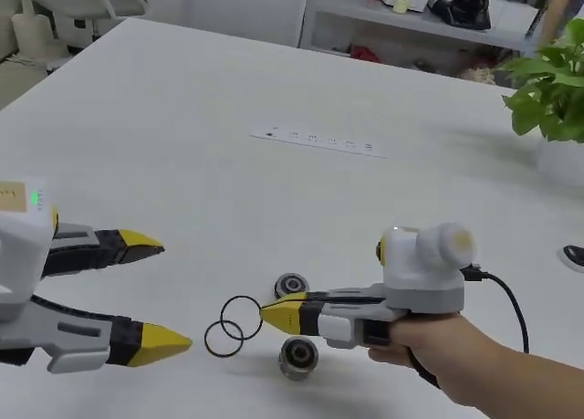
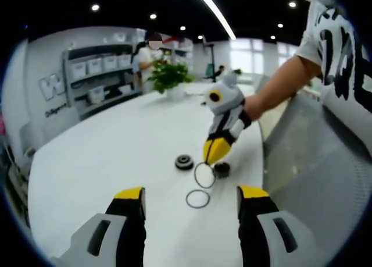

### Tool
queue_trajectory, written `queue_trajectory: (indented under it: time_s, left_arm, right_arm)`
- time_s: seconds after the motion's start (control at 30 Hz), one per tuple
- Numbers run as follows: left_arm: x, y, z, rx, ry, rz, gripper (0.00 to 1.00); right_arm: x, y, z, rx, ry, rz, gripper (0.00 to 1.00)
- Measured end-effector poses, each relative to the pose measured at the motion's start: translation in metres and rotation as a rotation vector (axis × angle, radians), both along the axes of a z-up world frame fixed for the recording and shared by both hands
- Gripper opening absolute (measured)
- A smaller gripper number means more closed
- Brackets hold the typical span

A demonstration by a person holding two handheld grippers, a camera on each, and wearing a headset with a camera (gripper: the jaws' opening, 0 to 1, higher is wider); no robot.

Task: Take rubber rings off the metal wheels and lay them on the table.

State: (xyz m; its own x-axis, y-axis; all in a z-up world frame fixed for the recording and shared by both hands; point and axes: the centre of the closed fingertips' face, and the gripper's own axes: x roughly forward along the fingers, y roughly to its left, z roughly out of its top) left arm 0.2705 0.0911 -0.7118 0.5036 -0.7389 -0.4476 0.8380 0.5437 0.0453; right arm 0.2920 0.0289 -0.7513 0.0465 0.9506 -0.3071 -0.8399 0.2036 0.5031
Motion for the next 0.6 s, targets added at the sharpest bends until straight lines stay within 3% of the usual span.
queue_trajectory:
  time_s: [0.6]
  left_arm:
    - [0.002,0.009,0.000,0.006,-0.002,0.020,0.65]
  right_arm:
    - [0.004,0.008,-0.014,-0.029,-0.012,0.000,0.00]
